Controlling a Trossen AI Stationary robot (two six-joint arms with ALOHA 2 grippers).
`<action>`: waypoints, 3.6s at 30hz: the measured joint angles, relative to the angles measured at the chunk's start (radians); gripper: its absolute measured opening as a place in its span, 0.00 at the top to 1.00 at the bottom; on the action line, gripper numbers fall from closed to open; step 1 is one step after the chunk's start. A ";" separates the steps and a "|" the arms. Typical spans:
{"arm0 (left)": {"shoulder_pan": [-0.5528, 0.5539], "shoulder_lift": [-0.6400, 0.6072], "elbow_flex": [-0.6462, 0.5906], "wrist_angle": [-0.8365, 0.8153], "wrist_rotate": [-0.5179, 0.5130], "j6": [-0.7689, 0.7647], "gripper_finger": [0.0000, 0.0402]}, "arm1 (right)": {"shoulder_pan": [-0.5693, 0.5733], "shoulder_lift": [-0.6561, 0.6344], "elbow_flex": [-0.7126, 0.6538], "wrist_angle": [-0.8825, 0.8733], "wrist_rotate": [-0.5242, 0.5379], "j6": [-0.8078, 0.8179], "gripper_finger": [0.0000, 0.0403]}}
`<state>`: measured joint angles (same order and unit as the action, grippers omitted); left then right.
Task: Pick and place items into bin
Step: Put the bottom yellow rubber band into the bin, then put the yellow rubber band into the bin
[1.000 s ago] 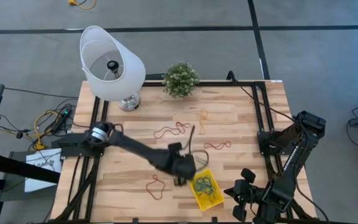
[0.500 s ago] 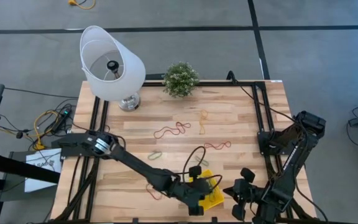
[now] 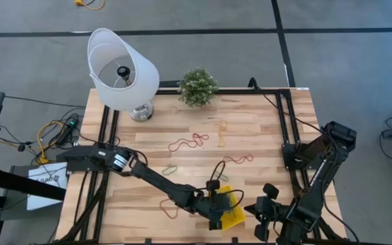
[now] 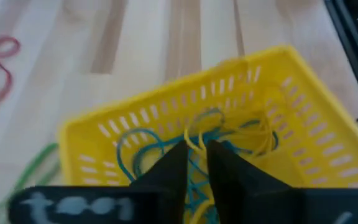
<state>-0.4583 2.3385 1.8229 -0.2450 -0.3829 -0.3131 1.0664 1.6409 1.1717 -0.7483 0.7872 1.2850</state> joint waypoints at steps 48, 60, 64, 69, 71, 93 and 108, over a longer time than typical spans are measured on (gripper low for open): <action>0.302 -0.651 -0.029 -0.540 -0.226 -0.005 0.63 | -0.734 -0.770 -0.688 0.584 -0.446 -1.146 1.00; 0.230 -0.654 -0.028 -0.554 -0.219 0.016 0.63 | -1.083 -0.518 -0.696 0.604 -0.558 -1.351 0.85; 0.215 -0.654 -0.028 -0.555 -0.228 0.016 0.63 | -1.210 -0.403 -0.691 0.686 -0.694 -1.407 0.76; 0.198 -0.654 -0.028 -0.579 -0.227 -0.013 0.63 | -1.302 -0.270 -0.642 0.732 -0.837 -1.417 0.67; 0.189 -0.654 -0.028 -0.585 -0.230 -0.027 0.63 | -1.311 -0.216 -0.628 0.764 -0.871 -1.420 0.64; 0.084 -0.654 -0.027 -0.612 -0.279 -0.155 0.63 | -1.266 0.021 -0.536 0.812 -0.903 -1.442 0.75; 0.053 -0.654 -0.027 -0.611 -0.313 -0.215 0.63 | -1.287 0.049 -0.539 0.832 -0.877 -1.337 0.99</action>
<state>-0.4057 1.6844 1.7954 -0.8557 -0.6964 -0.5276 -0.2205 1.6897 0.6324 0.0842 -0.0896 -0.0522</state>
